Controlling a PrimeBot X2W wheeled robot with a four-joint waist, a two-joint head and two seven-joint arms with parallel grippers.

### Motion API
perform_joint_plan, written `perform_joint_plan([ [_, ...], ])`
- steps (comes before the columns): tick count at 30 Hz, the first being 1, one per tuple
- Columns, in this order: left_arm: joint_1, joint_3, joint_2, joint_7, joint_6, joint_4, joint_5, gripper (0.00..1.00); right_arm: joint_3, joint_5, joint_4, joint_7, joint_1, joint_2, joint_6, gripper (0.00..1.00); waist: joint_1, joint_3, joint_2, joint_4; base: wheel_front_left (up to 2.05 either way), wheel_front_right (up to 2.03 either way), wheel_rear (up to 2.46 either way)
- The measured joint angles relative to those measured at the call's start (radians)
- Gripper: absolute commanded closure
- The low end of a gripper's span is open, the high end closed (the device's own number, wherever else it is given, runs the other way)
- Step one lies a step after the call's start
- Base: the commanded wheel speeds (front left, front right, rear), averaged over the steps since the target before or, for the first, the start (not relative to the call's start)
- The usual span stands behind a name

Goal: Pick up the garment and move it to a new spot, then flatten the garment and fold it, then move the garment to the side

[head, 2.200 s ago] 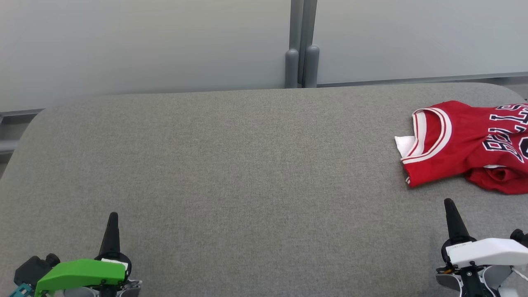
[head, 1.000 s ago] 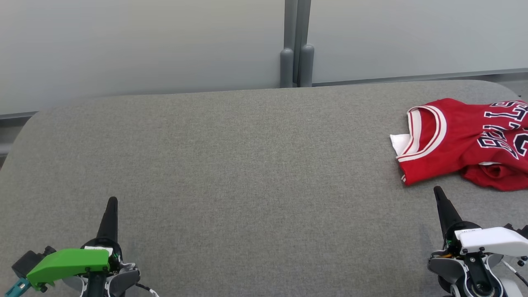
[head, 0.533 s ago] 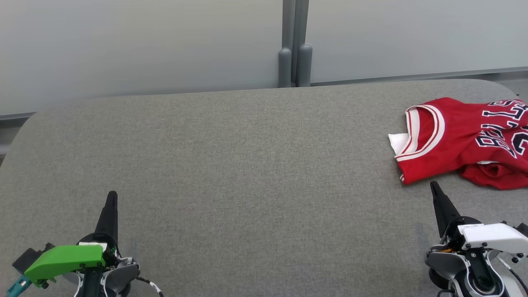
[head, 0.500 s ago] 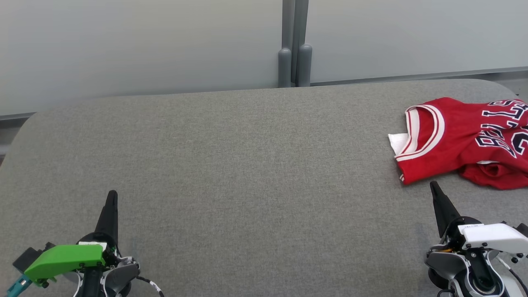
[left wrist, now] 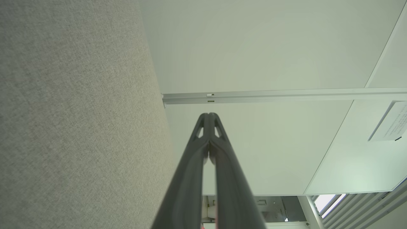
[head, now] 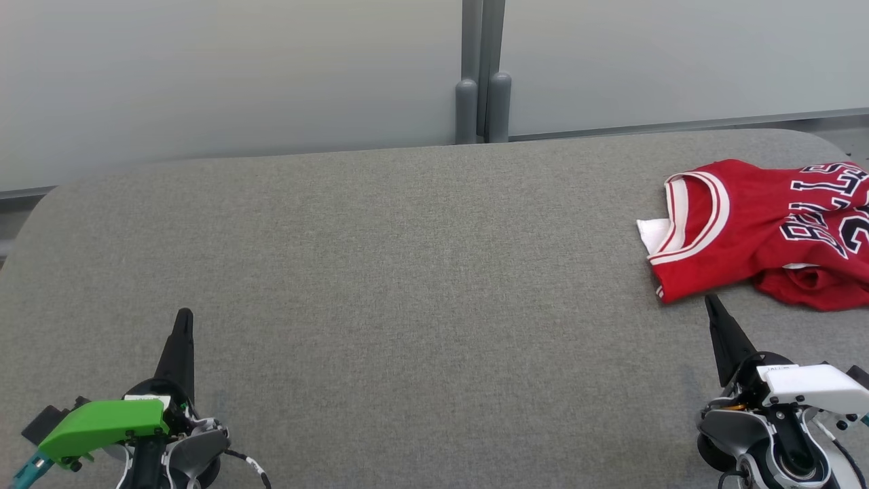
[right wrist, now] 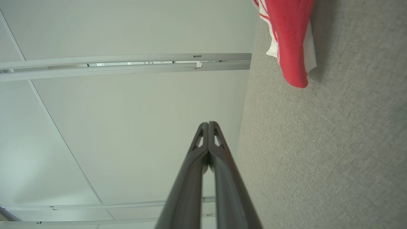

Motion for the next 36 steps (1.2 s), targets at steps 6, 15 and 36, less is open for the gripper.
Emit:
perform_joint_plan([
  [6, 0.000, 0.000, 0.000, 0.000, 0.000, 0.000, 0.000, 1.00, 0.000, 0.000, 0.000, 0.000, 0.000, 0.000, 0.000, 1.00, 0.0000, 0.000, 0.0000, 0.000, 0.00, 0.00, 0.00],
  [15, -0.001, 0.000, 0.000, 0.000, 0.000, 0.000, 0.000, 1.00, 0.000, 0.000, 0.000, 0.000, 0.000, 0.000, 0.000, 1.00, 0.0000, 0.000, 0.0000, 0.000, 0.00, 0.00, 0.00],
  [36, -0.002, 0.000, 0.000, 0.000, 0.000, 0.000, 0.000, 1.00, 0.000, 0.000, 0.000, 0.000, 0.000, 0.000, 0.000, 1.00, 0.0000, 0.000, 0.0000, 0.000, 0.00, 0.00, 0.00],
])
